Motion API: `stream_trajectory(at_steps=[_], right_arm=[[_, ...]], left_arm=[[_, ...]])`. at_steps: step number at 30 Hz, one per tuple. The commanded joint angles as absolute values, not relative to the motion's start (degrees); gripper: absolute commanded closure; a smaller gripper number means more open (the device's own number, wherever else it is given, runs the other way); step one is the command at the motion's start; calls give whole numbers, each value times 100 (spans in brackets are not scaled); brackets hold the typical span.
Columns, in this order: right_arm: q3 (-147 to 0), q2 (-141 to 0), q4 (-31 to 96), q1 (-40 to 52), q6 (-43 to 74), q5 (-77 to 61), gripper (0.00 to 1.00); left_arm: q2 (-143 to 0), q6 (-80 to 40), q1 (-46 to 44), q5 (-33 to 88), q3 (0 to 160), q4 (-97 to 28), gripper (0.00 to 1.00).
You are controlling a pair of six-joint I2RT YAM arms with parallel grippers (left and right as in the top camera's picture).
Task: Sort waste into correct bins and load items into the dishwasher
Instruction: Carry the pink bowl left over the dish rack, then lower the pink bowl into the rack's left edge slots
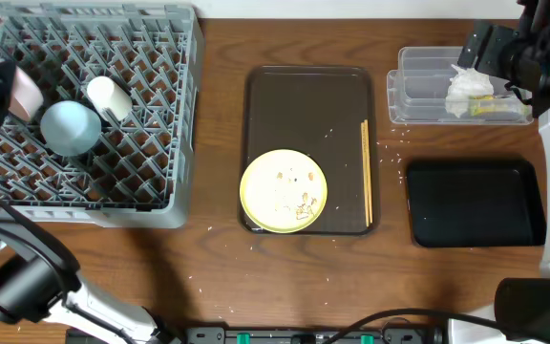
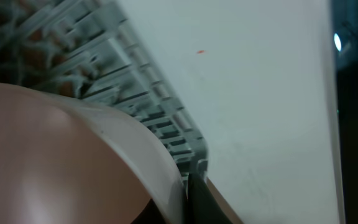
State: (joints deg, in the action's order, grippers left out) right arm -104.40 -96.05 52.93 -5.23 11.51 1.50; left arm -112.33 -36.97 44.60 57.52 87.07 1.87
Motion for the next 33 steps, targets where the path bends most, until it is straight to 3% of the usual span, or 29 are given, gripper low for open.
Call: stream_trajectory(at_steps=[1,25,30,33], right_arm=[[-10455,-9601,5304,-572,1109,165,1],[-10455,-9601,5304,-572,1109,167,1],[-10455,-9601,5304,-572,1109,165,1],[-10455,-9601,5304,-572,1109,167,1]], left_arm=[[-11594,-3933,4609,5787,8731,165,93],[-11649,-4123,5144,5787,8731,-427,92],[-11649,-4123,5341,5846,8733,-425,83],[-11649,-4123,5452,5988,8733,-421,83]])
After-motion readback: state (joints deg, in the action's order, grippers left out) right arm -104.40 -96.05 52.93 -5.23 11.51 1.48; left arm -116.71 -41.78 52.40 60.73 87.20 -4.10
